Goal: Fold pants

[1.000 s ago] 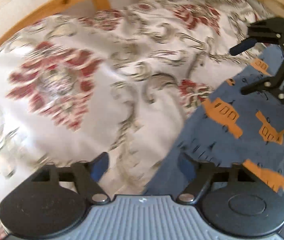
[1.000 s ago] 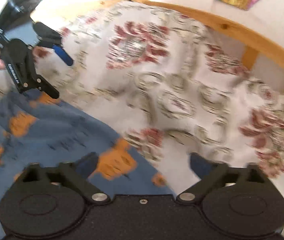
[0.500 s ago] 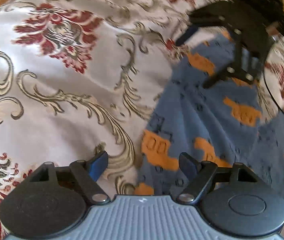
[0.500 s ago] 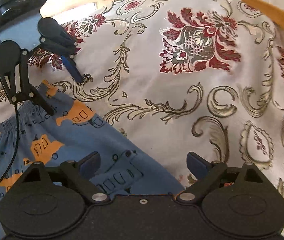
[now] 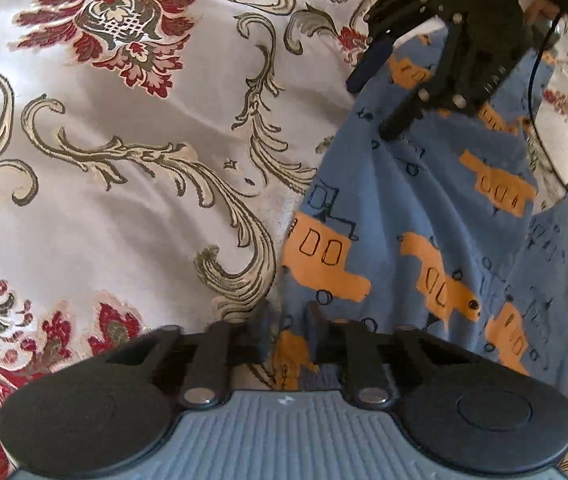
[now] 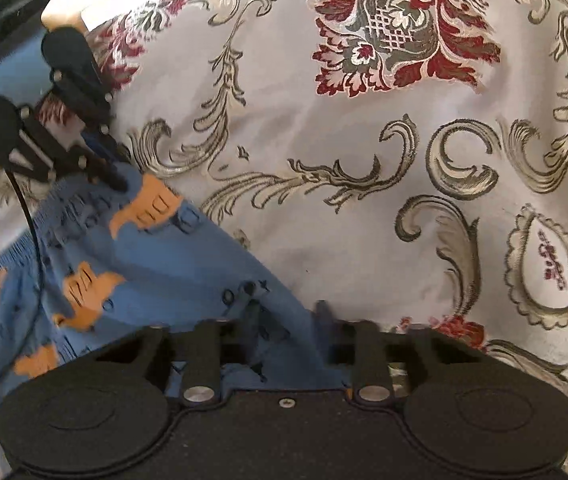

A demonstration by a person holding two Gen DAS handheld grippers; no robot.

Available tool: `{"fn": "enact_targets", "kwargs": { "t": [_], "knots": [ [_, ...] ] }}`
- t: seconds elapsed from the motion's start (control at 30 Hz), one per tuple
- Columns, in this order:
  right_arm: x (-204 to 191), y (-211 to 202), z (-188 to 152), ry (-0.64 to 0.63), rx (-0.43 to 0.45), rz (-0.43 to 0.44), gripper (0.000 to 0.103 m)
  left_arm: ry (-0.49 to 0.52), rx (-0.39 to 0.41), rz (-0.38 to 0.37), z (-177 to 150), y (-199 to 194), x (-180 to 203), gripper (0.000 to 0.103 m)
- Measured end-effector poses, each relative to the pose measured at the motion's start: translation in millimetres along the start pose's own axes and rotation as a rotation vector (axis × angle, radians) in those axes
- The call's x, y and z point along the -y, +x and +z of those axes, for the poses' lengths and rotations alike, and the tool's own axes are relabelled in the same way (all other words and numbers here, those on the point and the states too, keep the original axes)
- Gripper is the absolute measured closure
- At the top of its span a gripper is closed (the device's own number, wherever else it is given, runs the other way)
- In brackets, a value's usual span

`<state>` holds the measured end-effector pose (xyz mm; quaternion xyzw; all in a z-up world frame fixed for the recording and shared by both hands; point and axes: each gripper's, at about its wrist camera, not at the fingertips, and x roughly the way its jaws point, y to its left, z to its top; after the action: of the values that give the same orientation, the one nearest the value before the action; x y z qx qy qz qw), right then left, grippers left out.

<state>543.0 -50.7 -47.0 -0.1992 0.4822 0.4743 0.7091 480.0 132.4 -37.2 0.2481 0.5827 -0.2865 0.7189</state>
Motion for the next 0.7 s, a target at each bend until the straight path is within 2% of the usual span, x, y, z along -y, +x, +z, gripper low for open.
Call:
{"fn": "enact_targets", "kwargs": {
  "t": [0.07, 0.2, 0.33, 0.43, 0.5, 0.57, 0.7],
  "knots": [
    [-4.3, -2.7, -0.7, -0.023, 0.012, -0.028, 0.091, -0.020, 0.007, 0.012, -1.4, -1.0, 0.1, 0.096],
    [-8.1, -10.4, -5.9, -0.029, 0.044, -0.054, 0.091, -0.042, 0.032, 0.058, -6.6, -4.7, 5.5, 0.099],
    [-16.5, -16.2, -14.1, -0.051, 0.088, -0.099, 0.091, -0.021, 0.057, 0.139, -10.2, -7.6, 21.2, 0.099],
    [-19.7, -18.7, -19.1, -0.062, 0.101, -0.105, 0.083, -0.013, 0.075, 0.192, -12.3, -10.4, 30.6, 0.099],
    [-17.7, -18.7, -18.8, -0.048, 0.103, -0.101, 0.062, -0.009, 0.092, 0.232, -14.4, -11.6, 37.2, 0.099],
    [-13.2, -18.9, -17.1, -0.026, 0.115, -0.094, 0.050, 0.006, 0.106, 0.276, -16.7, -13.8, 44.2, 0.099],
    [-4.6, -14.6, -8.8, 0.012, 0.128, -0.070, 0.051, 0.020, 0.139, 0.351, -20.0, -17.7, 55.5, 0.099]
  ]
}}
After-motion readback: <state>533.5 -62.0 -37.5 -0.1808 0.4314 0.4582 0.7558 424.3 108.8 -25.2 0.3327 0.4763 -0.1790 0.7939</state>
